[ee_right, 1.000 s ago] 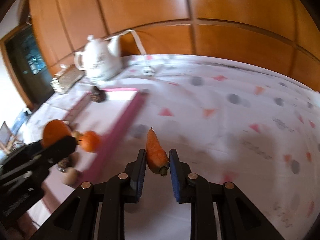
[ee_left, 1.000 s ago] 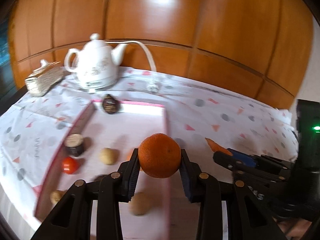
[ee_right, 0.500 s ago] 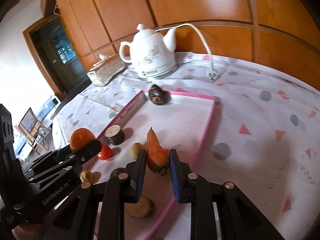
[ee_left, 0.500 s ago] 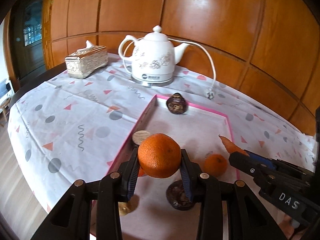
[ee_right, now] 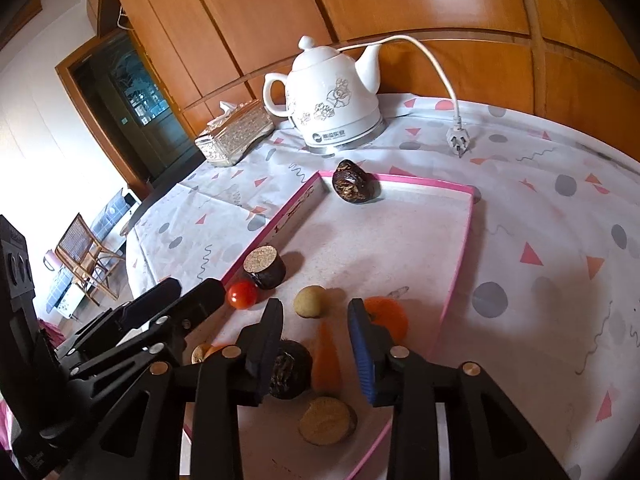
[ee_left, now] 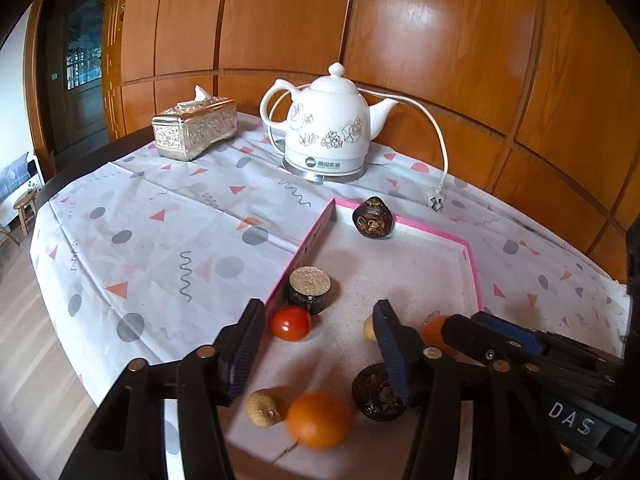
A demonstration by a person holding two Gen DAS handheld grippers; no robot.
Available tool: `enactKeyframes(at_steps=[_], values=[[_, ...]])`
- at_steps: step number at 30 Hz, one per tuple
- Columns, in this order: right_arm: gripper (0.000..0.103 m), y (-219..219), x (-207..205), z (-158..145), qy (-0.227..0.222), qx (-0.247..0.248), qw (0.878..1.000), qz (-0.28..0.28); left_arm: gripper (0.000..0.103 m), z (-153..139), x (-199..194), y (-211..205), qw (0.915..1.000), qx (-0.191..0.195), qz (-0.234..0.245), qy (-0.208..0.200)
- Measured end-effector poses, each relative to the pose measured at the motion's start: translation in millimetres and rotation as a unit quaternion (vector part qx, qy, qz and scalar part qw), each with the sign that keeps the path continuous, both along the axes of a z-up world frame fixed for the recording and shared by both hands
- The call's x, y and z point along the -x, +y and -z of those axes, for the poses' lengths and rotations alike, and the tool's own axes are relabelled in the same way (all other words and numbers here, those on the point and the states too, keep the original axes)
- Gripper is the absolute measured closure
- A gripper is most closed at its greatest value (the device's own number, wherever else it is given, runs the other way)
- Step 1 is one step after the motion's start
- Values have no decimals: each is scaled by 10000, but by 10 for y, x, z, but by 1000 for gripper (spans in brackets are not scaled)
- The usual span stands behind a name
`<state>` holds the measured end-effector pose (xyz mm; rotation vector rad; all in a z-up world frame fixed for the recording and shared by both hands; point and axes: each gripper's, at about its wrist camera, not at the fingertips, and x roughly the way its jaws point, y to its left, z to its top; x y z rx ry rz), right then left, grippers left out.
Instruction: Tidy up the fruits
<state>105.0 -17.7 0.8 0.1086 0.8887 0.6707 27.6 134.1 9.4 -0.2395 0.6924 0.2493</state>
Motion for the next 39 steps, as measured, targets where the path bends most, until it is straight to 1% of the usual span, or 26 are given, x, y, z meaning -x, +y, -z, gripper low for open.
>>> enactKeyframes(at_steps=[1,3,5,8,10,12,20,27,33,35,39], values=[[69,-25,25,-9,-48,39,10000,69,42,-15,16,-7,10000,2,4,-24],[69,-84,86,-29,-182,133,9994,268,35,-43,59,-14,10000,-15,-31,-70],[66,-130,152,-53,-340,275,9980,457,29,-65,97,-41,10000,-29,-22,-84],[66,-192,259,-78,-581,528,9943,719,21,-97,153,-78,9999,-86,-35,-108],[66,-237,330,-80,-709,672,9914,875,18,-118,196,-104,9998,-150,-47,-143],[66,-268,380,-62,-737,764,9897,955,12,-133,234,-131,9997,-194,-39,-155],[66,-320,539,-17,-876,1011,9851,1077,0,-188,347,-202,9994,-238,-78,-252],[66,-327,594,-18,-909,1040,9845,1082,0,-213,379,-253,9992,-307,-104,-252],[66,-316,622,-8,-918,1063,9841,1084,0,-201,371,-276,9985,-470,-242,-146],[66,-313,631,-10,-942,1076,9839,1075,0,-200,385,-272,9986,-430,-243,-186],[66,-310,633,-12,-970,1080,9837,1061,0,-216,401,-287,9976,-556,-357,-228]])
